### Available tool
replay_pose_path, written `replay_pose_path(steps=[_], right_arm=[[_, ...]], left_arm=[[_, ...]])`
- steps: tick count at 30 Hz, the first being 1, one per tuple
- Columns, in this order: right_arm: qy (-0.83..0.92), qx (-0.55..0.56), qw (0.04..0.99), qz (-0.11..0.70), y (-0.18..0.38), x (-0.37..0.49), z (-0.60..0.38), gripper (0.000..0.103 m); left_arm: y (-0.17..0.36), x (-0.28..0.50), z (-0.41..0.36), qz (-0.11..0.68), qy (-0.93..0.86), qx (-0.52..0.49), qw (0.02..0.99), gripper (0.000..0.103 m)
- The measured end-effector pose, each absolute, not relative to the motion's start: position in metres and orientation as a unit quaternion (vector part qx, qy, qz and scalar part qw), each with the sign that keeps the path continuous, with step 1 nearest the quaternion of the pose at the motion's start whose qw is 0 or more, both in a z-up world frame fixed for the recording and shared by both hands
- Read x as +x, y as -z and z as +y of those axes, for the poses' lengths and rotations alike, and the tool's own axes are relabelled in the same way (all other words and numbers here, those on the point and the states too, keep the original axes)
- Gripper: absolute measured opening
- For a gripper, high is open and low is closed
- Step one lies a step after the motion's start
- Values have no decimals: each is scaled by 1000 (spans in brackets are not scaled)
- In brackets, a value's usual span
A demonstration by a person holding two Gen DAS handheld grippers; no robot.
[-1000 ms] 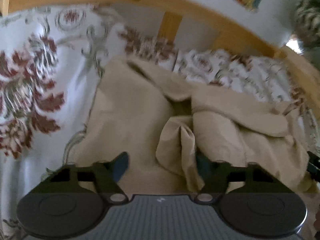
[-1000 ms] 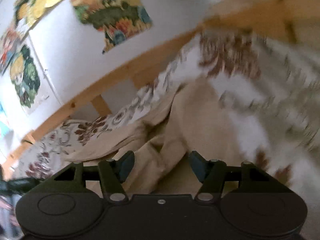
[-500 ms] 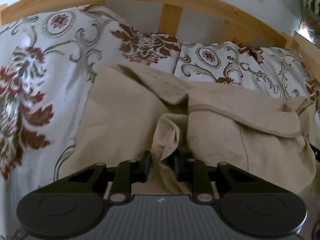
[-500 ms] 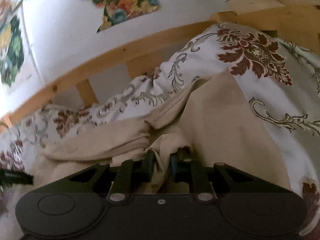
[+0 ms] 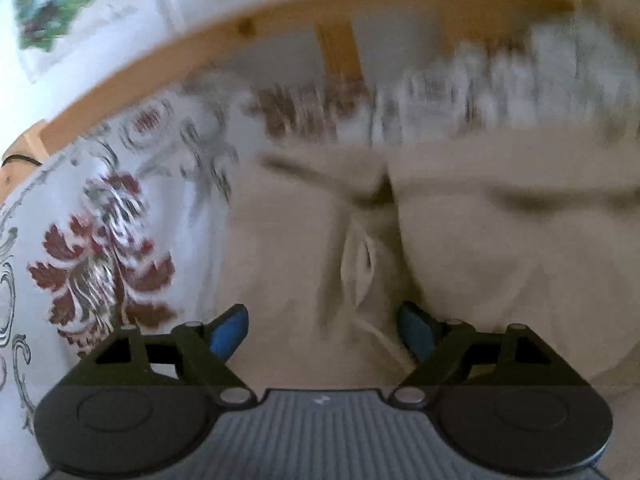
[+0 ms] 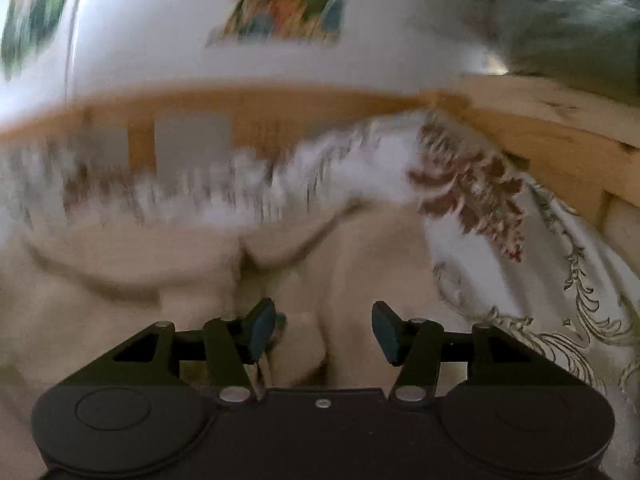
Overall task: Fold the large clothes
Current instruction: 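Release the jacket and pull both tools back from the folded jacket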
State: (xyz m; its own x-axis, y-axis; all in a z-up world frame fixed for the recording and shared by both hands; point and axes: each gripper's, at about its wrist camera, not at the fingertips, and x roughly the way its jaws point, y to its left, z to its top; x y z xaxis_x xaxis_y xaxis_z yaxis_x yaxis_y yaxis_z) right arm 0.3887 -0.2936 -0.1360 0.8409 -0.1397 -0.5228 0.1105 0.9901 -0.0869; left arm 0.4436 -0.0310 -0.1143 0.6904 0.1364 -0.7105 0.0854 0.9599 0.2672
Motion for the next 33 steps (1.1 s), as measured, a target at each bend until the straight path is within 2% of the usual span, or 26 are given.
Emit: replay_pose_path(steps=[3, 5, 6, 9, 15, 21, 24, 28, 33], right_arm=[[67, -25, 959, 276, 137, 382, -300, 56], [66, -14, 961, 268, 129, 369, -305, 59], [61, -9, 963, 262, 124, 361, -307, 64], [40, -16, 969, 243, 108, 335, -307, 89], [5, -71, 973, 218, 84, 284, -296, 102], [-39, -85, 976, 197, 56, 231, -290, 102], [-91, -95, 968, 213, 43, 203, -282, 102], [-182, -153, 940, 246, 38, 163, -256, 102], [-289, -252, 881, 275, 59, 116, -204, 102]], left_arm=[[113, 432, -24, 381, -9, 135, 915, 87], [108, 428, -17, 381, -3, 116, 917, 91], [107, 425, -13, 382, -2, 109, 918, 92], [101, 413, -6, 378, -10, 100, 920, 95], [89, 381, -2, 370, -10, 112, 922, 98], [61, 316, -4, 341, 23, 111, 933, 100], [51, 277, -6, 333, 46, 100, 936, 102], [51, 223, -9, 337, 111, 104, 929, 102], [64, 166, -17, 330, 191, 163, 910, 102]])
